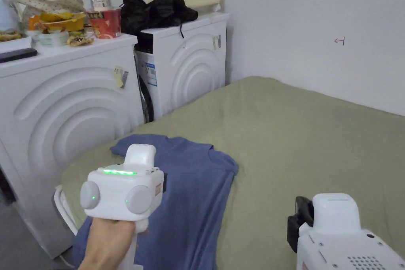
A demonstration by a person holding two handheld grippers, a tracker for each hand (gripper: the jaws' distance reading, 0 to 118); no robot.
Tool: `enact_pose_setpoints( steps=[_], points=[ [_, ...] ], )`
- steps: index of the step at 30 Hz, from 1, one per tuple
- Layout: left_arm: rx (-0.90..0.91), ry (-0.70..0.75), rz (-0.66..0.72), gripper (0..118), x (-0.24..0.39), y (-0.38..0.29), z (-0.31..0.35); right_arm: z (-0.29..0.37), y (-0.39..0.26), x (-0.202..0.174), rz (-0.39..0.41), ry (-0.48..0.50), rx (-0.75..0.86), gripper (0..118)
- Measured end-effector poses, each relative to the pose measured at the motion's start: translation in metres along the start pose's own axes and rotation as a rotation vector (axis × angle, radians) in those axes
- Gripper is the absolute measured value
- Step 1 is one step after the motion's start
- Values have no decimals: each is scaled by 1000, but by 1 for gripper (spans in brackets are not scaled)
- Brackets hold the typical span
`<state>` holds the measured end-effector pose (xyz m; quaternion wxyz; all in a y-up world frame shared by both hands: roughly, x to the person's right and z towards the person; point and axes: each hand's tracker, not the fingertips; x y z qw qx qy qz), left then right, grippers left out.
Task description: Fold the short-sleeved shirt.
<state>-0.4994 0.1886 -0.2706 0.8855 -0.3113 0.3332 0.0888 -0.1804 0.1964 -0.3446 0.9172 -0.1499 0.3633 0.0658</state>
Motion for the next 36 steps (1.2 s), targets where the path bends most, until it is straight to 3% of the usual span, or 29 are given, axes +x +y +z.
enact_pose_setpoints(
  steps=[7, 9, 11, 12, 14, 15, 19, 22, 24, 25, 26, 27, 28, 30, 31, 34, 36],
  points=[
    [-220, -34, -16, 2, 29, 12, -137, -34, -36, 8, 12, 11, -102, 0],
    [-268, -26, -76, 5, 38, 15, -158, -41, -41, 10, 28, 9, -112, 0],
    [-296, -70, -71, 28, 42, 18, -175, -48, -47, 14, 29, 2, -127, 0],
    [-329, -96, -73, 45, 44, 20, -182, -50, -49, 16, 18, 4, -137, 0],
    [-331, -89, -36, 104, 46, 20, -192, -54, -53, 20, -4, 3, -156, 0],
    [-353, -109, -41, 118, 52, 14, -179, -55, -55, 21, -10, -1, -160, 0],
    [-409, -66, -99, 118, 75, 5, -157, -56, -60, 27, -24, -15, -177, 0],
    [-404, -63, -23, 118, 76, 7, -131, -49, -61, 34, -22, -24, -184, 0],
    [-408, -63, -48, 114, 72, 8, -150, -41, -61, 41, -18, -36, -188, 0],
    [-407, -66, -51, 106, 73, 11, -141, -36, -60, 47, -23, -49, -191, 0],
    [-392, -71, -61, 86, 76, 15, -128, -30, -60, 53, -35, -61, -190, 0],
    [-351, -50, -87, 26, 64, 14, -192, -24, -59, 58, -50, -76, -189, 0],
    [-332, 33, -123, 2, 64, 15, -197, -17, -58, 65, -67, -91, -193, 0],
    [-353, -12, -104, 2, 57, 18, -196, 1, -55, 79, -91, -103, -191, 0],
    [-302, 2, -107, 2, 68, 24, -148, 12, -53, 85, -95, -119, -185, 0],
    [-231, -72, -82, 2, 83, 39, -86, 46, -48, 106, -69, -178, -162, 0],
    [-257, -155, -79, 2, 86, 60, -86, 72, -46, 119, -53, -213, -135, 0]
  ],
)
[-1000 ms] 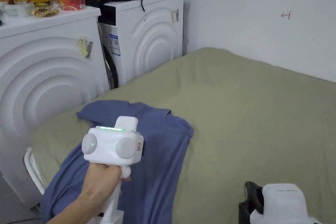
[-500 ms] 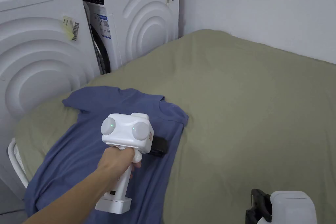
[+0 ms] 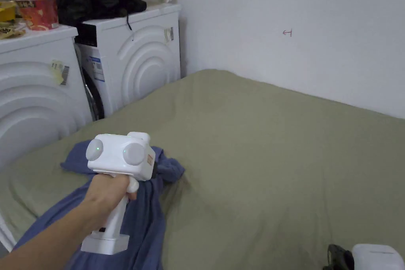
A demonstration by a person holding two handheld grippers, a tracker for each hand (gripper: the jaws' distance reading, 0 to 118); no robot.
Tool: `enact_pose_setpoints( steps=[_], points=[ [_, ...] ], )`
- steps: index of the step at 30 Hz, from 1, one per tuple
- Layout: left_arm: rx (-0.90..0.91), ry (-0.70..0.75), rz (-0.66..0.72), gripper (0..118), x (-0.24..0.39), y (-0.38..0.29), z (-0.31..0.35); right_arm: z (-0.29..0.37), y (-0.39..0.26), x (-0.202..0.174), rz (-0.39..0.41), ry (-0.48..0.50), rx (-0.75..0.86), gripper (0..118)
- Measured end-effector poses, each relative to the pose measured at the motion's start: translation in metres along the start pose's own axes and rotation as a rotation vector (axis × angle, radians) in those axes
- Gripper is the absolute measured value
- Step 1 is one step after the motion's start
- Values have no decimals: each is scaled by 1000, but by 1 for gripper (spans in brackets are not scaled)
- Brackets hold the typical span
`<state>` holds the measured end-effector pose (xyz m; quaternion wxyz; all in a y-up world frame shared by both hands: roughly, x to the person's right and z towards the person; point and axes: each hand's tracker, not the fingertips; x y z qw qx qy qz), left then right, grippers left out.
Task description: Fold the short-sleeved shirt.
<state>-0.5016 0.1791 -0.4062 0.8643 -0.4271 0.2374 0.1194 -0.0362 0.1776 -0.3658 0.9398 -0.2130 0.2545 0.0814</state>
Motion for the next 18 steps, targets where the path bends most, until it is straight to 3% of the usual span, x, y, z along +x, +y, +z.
enact_pose_setpoints(
  steps=[6, 18],
  points=[
    [140, -133, -182, 2, 131, -19, 109, 73, -10, 64, -41, -141, 38, 0],
    [162, -671, -479, 2, 432, -66, 211, 178, -51, 186, -135, -454, 36, 0]
  ],
)
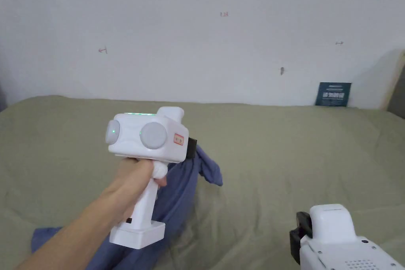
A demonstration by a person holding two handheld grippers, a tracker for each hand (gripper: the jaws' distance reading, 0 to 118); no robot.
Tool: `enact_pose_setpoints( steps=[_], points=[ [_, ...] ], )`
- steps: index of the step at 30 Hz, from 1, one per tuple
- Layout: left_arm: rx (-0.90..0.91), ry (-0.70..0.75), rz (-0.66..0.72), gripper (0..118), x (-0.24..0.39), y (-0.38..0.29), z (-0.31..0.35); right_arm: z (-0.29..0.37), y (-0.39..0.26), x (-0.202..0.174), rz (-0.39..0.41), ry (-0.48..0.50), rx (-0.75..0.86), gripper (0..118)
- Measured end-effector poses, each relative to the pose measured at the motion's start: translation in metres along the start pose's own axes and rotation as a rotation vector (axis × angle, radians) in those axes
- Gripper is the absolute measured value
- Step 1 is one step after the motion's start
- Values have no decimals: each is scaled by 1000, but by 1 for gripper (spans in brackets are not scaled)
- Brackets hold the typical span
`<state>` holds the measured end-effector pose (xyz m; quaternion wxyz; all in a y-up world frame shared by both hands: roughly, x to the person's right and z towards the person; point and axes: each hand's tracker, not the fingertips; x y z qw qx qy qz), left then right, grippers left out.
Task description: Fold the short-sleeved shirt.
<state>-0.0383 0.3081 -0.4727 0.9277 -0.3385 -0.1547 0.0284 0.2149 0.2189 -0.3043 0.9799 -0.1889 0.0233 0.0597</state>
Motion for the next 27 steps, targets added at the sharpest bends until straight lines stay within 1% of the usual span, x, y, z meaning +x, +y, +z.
enact_pose_setpoints(
  steps=[2, 4, 7, 11, 14, 16, 19, 20, 21, 22, 23, 25, 26, 27],
  points=[
    [-17, -84, -31, 2, 42, 5, -27, 2, -4, 23, -17, -55, -11, 0],
    [-40, -142, -56, 2, 76, 3, -51, 1, -9, 42, -34, -81, -21, 0],
    [-115, -219, -47, 2, 98, -4, -109, -7, -22, 61, -47, -118, -52, 0],
    [-227, -219, -66, 2, 108, -42, -178, -24, -37, 77, -70, -141, -92, 0],
    [-321, -153, -41, 2, 100, -77, -225, -40, -47, 84, -81, -143, -126, 0],
    [-369, -119, -30, 2, 90, -91, -243, -47, -52, 86, -82, -147, -146, 0],
    [-373, -143, -35, 3, 85, -103, -244, -52, -56, 86, -85, -144, -158, 0],
    [-363, -138, -43, 10, 82, -102, -241, -53, -57, 85, -85, -143, -159, 0],
    [-335, -147, -34, 48, 83, -101, -233, -53, -56, 84, -86, -145, -161, 0],
    [-292, -162, -11, 95, 80, -99, -224, -51, -55, 83, -91, -142, -162, 0],
    [-263, -146, -1, 118, 76, -98, -215, -48, -53, 81, -94, -137, -158, 0],
    [-185, -143, 2, 117, 64, -102, -186, -43, -50, 76, -89, -135, -145, 0],
    [-128, -113, -23, 113, 57, -103, -171, -38, -48, 75, -87, -131, -138, 0],
    [-126, -94, -28, 106, 50, -107, -156, -34, -46, 72, -86, -125, -130, 0]
  ],
)
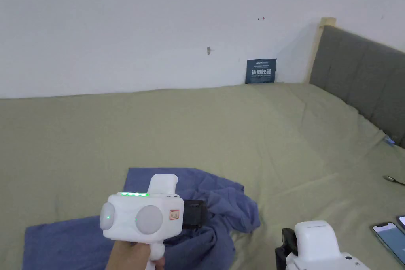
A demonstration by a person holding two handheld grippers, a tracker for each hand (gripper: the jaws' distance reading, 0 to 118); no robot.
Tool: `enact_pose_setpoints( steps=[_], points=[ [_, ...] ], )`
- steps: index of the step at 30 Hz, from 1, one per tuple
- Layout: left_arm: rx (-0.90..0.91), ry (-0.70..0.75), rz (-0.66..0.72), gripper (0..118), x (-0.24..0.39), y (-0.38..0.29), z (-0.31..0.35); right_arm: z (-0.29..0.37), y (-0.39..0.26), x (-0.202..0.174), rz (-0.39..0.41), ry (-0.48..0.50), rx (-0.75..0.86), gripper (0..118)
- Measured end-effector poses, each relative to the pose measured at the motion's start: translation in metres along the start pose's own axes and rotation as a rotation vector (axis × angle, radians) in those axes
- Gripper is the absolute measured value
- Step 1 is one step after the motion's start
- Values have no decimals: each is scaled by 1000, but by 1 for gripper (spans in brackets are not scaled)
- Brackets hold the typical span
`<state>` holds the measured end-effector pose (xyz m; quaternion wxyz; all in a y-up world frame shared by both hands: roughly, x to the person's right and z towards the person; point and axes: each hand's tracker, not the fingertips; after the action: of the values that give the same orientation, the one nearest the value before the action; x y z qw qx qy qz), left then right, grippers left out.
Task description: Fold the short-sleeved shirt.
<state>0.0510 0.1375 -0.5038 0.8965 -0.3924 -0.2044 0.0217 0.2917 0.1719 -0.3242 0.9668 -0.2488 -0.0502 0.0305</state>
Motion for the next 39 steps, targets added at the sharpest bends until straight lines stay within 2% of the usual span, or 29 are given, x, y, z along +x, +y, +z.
enact_pose_setpoints(
  steps=[3, 4, 5, 6, 7, 8, 14, 21, 27, 31, 35, 38, 39],
  points=[
    [135, 92, 38, 105, -18, -20, 69, 12, 4, -7, -2, 19, 24, 0],
    [164, 117, 60, 102, -27, -32, 94, 17, 5, -11, -3, 28, 34, 0],
    [190, 134, 71, 91, -35, -44, 118, 22, 6, -14, -4, 37, 46, 0],
    [217, 158, 75, 56, -39, -50, 145, 27, 6, -18, -2, 49, 57, 0],
    [248, 199, 76, 11, -46, -65, 167, 31, 6, -21, 3, 56, 64, 0],
    [269, 261, 96, 0, -52, -79, 187, 36, 5, -25, 6, 66, 76, 0],
    [337, 368, 187, 0, -70, -135, 281, 51, 0, -47, 25, 120, 92, 0],
    [311, 427, 208, 0, -92, -142, 294, 44, -3, -65, 24, 152, 77, 0],
    [211, 395, 221, 0, -136, -110, 242, 24, -1, -80, 43, 168, 55, 0],
    [81, 371, 246, 0, -191, -68, 170, 1, -4, -88, 35, 182, 8, 0],
    [-57, 345, 294, 0, -244, -32, 95, -23, -14, -92, 63, 165, -41, 0],
    [-109, 380, 218, 1, -257, -14, 56, -41, -20, -88, 61, 156, -83, 0],
    [-135, 367, 217, 16, -261, -9, 45, -45, -22, -87, 65, 147, -91, 0]
  ],
)
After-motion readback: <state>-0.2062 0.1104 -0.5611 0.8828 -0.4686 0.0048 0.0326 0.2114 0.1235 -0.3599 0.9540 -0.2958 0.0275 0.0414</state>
